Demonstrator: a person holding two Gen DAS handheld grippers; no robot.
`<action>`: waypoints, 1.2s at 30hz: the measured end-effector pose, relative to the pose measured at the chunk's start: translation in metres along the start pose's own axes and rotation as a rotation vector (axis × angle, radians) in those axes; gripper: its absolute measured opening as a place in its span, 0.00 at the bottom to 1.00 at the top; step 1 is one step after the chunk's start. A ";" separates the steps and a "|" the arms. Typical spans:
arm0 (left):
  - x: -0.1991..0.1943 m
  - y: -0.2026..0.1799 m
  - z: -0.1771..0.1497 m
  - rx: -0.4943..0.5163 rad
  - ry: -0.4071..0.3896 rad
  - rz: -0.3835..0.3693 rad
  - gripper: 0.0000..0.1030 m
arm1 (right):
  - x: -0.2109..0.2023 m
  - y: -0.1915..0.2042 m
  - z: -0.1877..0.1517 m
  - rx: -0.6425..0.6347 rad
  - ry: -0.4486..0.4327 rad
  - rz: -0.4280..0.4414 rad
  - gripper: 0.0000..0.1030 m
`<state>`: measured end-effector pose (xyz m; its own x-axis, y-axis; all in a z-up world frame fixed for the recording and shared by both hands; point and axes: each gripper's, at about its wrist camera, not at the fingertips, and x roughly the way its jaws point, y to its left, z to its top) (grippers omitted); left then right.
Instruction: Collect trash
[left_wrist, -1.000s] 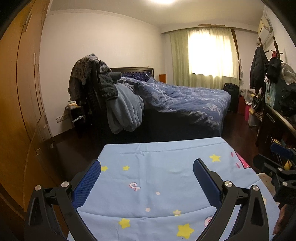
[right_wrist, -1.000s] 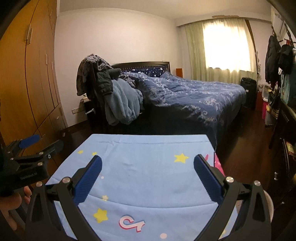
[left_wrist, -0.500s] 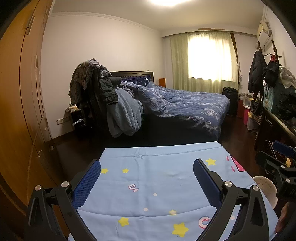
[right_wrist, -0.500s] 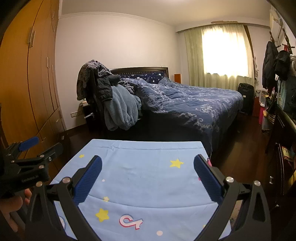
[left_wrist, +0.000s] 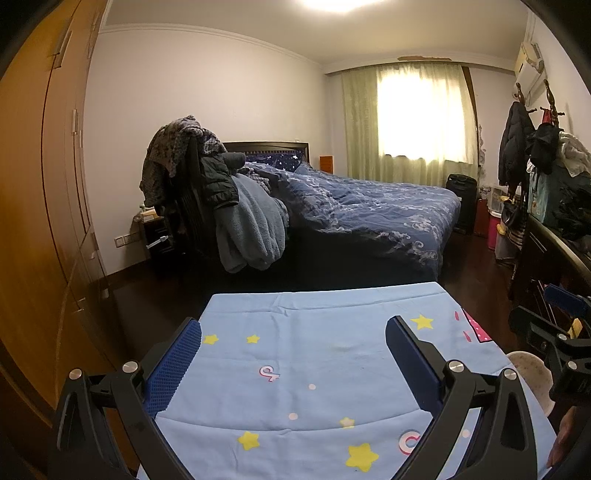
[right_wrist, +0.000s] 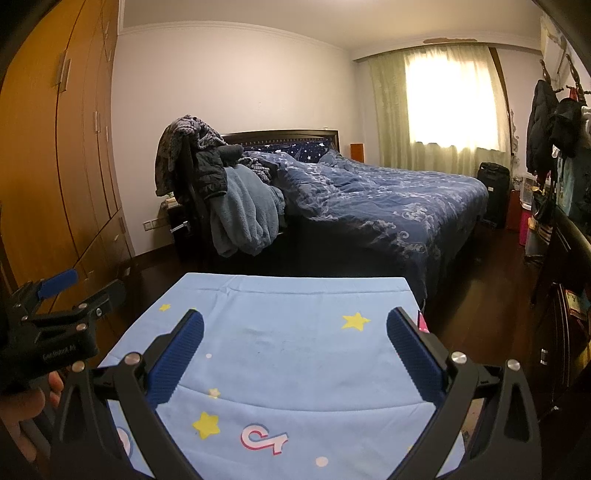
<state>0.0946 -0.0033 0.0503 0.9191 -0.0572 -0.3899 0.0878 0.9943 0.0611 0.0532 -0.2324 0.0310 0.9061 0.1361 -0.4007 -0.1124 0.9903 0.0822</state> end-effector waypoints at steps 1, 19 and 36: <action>0.000 0.000 0.000 0.000 0.000 0.001 0.97 | -0.001 0.001 0.000 0.001 -0.001 0.001 0.97; 0.000 0.001 0.000 -0.001 -0.001 0.002 0.97 | 0.000 0.001 0.001 0.000 0.000 -0.002 0.97; -0.001 0.004 0.000 -0.009 -0.007 0.011 0.97 | -0.004 0.002 -0.002 -0.007 -0.008 0.011 0.97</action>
<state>0.0937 0.0008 0.0505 0.9226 -0.0470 -0.3828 0.0744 0.9956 0.0570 0.0487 -0.2305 0.0313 0.9079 0.1472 -0.3925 -0.1255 0.9888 0.0806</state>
